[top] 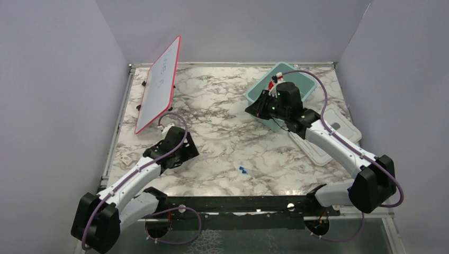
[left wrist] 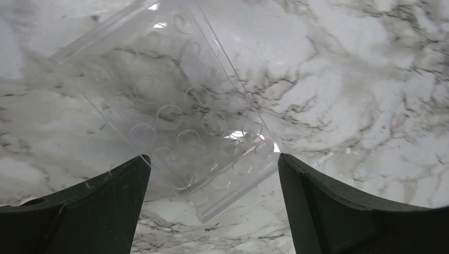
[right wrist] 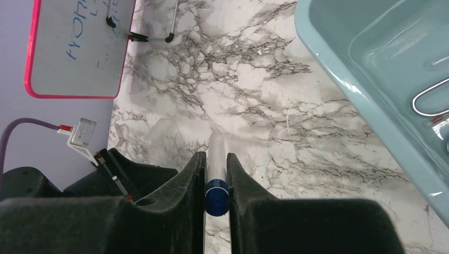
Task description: Organize the chemistry lab equipment
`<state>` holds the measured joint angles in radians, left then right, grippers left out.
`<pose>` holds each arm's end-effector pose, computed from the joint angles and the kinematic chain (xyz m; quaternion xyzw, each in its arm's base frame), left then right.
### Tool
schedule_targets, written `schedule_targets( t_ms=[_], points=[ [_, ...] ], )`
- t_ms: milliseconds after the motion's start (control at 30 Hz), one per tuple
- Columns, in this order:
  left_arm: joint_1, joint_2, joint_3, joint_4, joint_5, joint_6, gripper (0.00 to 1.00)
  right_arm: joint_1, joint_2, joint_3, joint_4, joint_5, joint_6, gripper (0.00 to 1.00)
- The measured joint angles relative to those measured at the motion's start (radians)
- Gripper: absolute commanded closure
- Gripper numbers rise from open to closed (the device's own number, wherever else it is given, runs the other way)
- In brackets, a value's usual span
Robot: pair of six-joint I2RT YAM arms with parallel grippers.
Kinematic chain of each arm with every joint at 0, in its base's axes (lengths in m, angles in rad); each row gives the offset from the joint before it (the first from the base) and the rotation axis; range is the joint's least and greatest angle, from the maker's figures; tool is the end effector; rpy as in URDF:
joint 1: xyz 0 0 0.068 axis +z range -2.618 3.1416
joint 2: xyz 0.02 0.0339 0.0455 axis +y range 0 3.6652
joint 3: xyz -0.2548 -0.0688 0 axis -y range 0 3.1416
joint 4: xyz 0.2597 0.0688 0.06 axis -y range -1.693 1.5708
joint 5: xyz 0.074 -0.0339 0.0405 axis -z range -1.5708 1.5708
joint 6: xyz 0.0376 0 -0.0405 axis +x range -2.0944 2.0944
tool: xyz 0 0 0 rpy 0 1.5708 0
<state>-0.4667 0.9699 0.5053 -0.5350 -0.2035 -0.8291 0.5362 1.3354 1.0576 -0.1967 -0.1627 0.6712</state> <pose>0.1775 -0.0809 0.1677 -0.2002 0.9337 -0.0914 0.2823 0.2768 0.1716 0.2970 0.0151 0.8516 0.3519 0.3882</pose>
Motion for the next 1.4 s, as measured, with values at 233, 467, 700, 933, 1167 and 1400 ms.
schedule_targets(
  t_ms=[233, 467, 700, 933, 1167, 1400],
  points=[
    [0.000, 0.036, -0.005, 0.246, 0.204, 0.100, 0.12, 0.000, 0.000, 0.001, -0.015, 0.000, -0.021, 0.91],
    [0.000, 0.079, 0.072, 0.232, 0.159, 0.116, 0.14, 0.036, 0.064, 0.084, -0.080, 0.022, -0.100, 0.91],
    [0.000, -0.123, 0.162, 0.129, 0.097, 0.140, 0.16, 0.251, 0.247, 0.302, -0.195, 0.105, -0.232, 0.91],
    [0.000, -0.333, 0.317, 0.137, 0.053, 0.253, 0.16, 0.385, 0.415, 0.457, -0.331, 0.122, -0.311, 0.91],
    [0.000, -0.387, 0.501, 0.153, -0.174, 0.392, 0.16, 0.468, 0.582, 0.649, -0.467, 0.151, -0.369, 0.91],
    [0.000, -0.312, 0.663, 0.163, -0.400, 0.531, 0.15, 0.536, 0.734, 0.815, -0.581, 0.195, -0.404, 0.91]
  ],
)
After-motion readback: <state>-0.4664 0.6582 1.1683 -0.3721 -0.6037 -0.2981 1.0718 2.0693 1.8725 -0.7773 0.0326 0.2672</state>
